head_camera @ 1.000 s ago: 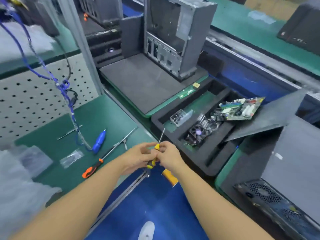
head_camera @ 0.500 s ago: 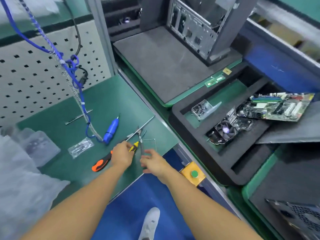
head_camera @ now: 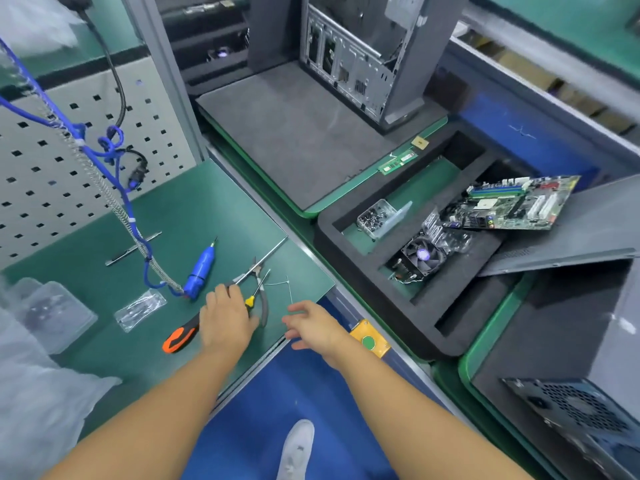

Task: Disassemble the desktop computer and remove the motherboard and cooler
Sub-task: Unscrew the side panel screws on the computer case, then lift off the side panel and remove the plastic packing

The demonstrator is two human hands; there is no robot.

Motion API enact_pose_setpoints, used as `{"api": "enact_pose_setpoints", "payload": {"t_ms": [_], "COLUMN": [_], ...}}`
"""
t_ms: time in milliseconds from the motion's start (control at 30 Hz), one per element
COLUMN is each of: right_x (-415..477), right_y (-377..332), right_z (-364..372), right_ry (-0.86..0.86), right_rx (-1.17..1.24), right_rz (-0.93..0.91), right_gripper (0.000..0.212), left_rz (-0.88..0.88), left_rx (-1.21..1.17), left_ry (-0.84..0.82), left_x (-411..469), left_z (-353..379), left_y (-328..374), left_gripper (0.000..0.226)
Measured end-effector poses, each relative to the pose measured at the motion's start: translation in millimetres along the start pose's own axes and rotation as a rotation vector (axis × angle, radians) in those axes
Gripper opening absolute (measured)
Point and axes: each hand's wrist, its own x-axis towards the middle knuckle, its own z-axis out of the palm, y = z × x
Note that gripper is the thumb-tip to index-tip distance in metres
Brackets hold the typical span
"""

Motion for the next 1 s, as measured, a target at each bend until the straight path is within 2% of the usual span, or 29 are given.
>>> {"api": "enact_pose_setpoints", "payload": {"t_ms": [100,167,233,367,533,800,900,933,1000], "right_x": [-19,-34,-53,-90,-154,-278,-317,-327,-344], "right_y": [-7,-12,-16,-18,0,73,112,126,157], "right_z": [-15,-30,-48,-97,-165,-246,-265,-272,-286], "right_ry": [0.013,0.022,0.060,0.229,0.437,1.022,1.138,1.154,1.145], "right_rx": [0.009,-0.014,-0.054,-0.138,-0.185,-0.046,-0.035,-0.054,-0.215], "right_rz": [-0.025,-0.049,-0.067,-0.118,-0.133,-0.151,-0.126,-0.115,-0.084], "right_gripper": [0.028,0.024,0.021,0.024,0.021,0.019,0.015,0.014,0.021], "left_rz": [0.114,0.221,0.361,0.576,0.753,1.142,1.412,1.499,1.645], "left_rx": [-0.193,-0.379,-0.429,-0.530,-0.626,-0.679,-0.624,-0.569,-0.355], "left_ry": [0.032,-0.029,-0.089,-0.082,-0.131,-0.179,-0.162,-0.158,-0.114], "left_x": [0,-3,-8,-25,-64,-171,-211,-222,-238], "left_z": [-21,-38,-56,-91,-119,-130,-124,-120,-111], "left_y": [20,44,77,156,247,375,413,423,441], "left_gripper": [0.033,0.019,0.023,0.023,0.019,0.019,0.016,0.021,0.043]}}
